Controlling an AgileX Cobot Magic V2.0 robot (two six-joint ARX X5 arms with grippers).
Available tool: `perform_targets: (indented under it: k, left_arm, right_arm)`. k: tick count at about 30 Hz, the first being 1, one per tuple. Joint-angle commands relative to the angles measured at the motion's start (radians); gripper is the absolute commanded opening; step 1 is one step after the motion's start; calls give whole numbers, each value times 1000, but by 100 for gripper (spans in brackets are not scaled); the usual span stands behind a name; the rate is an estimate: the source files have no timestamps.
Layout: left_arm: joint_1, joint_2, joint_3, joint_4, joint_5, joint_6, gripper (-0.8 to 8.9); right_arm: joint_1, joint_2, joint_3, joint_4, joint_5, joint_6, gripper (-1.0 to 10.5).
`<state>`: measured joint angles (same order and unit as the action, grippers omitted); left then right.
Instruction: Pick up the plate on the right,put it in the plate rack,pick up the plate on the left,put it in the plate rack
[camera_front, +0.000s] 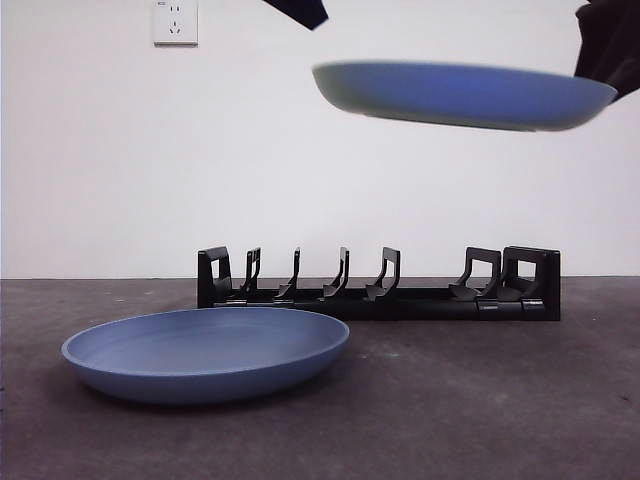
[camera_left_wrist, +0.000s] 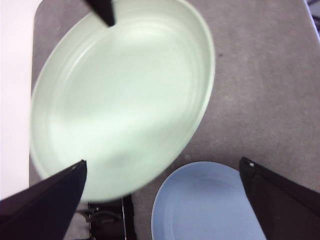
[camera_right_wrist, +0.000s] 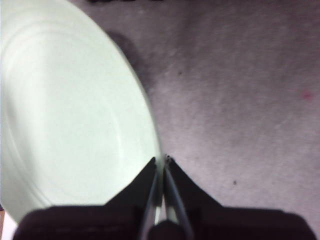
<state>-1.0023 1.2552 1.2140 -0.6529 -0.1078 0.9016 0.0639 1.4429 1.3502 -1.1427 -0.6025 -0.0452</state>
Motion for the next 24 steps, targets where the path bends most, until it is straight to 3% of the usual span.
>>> perform_targets:
  k: [1, 5, 12, 14, 24]
  left_arm:
    - [-16, 23, 0, 2, -2, 53, 656]
    - [-20, 41, 0, 3, -37, 73, 607]
    - [-24, 48, 0, -8, -43, 72, 212]
    - [-25, 48, 0, -13, -42, 72, 140]
    - [-43, 48, 0, -42, -29, 71, -4]
  right_arm:
    - [17, -8, 4, 0, -27, 3, -16]
    - [42, -8, 5, 0, -45, 11, -16]
    - [68, -8, 5, 11, -45, 19, -16]
    - [68, -8, 5, 19, -45, 26, -16]
    - [68, -8, 5, 30, -45, 27, -16]
